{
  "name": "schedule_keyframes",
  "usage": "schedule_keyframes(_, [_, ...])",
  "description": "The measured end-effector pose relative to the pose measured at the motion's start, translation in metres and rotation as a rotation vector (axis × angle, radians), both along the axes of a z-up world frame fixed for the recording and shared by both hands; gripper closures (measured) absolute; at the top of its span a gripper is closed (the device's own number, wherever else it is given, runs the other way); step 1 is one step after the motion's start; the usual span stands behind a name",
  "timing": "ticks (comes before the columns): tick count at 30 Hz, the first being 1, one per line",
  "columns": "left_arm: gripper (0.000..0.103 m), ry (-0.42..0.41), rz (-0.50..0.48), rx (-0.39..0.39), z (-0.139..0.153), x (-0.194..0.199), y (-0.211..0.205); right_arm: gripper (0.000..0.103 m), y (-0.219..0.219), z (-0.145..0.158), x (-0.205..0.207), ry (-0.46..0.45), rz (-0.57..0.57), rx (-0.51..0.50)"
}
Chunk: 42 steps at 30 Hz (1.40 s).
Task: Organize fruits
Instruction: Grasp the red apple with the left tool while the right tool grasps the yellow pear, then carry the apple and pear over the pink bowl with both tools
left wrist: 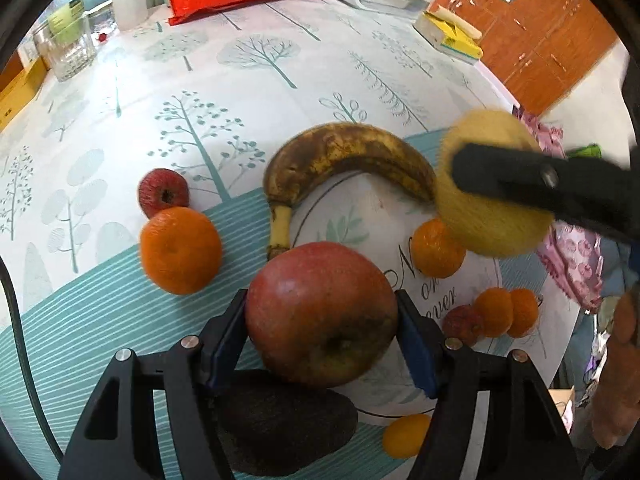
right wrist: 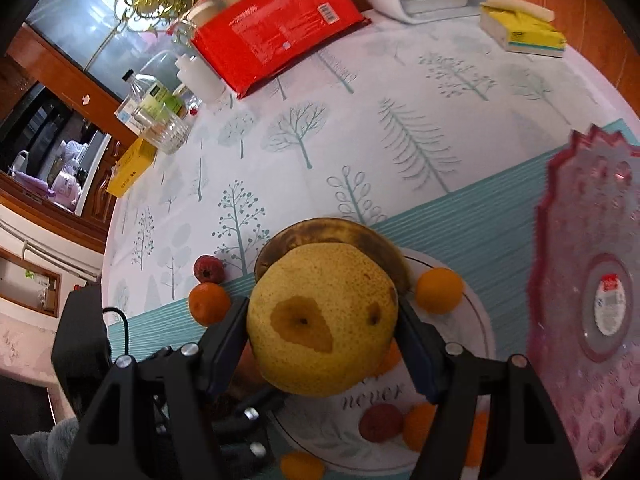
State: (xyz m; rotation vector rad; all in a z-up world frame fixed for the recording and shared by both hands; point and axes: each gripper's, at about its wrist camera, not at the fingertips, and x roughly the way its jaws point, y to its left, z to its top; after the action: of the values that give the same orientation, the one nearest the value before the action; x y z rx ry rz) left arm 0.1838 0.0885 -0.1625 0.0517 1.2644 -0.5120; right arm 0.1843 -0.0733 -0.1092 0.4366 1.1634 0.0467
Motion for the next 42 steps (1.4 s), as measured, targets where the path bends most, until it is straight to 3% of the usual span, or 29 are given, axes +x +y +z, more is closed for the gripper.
schedule_keyframes(7, [0.035, -0.061, 0.013, 0.001, 0.037, -0.008, 0.009, 0.032, -0.005, 0.018, -0.029, -0.027, -0.037, -0.027])
schedule_keyframes(16, [0.035, -0.141, -0.008, -0.062, 0.093, -0.037, 0.021, 0.032, 0.005, 0.060, -0.076, -0.102, -0.038, -0.155])
schedule_keyframes(24, [0.035, -0.199, -0.049, -0.100, 0.129, -0.062, 0.008, 0.032, -0.007, 0.088, -0.125, -0.156, -0.086, -0.278])
schedule_keyframes(32, [0.035, -0.249, -0.119, -0.084, 0.146, -0.078, -0.050, 0.032, -0.053, 0.094, -0.152, -0.187, -0.178, -0.301])
schedule_keyframes(42, [0.035, -0.255, -0.185, 0.022, 0.134, -0.078, -0.164, 0.032, -0.145, 0.057, -0.153, -0.138, -0.264, -0.255])
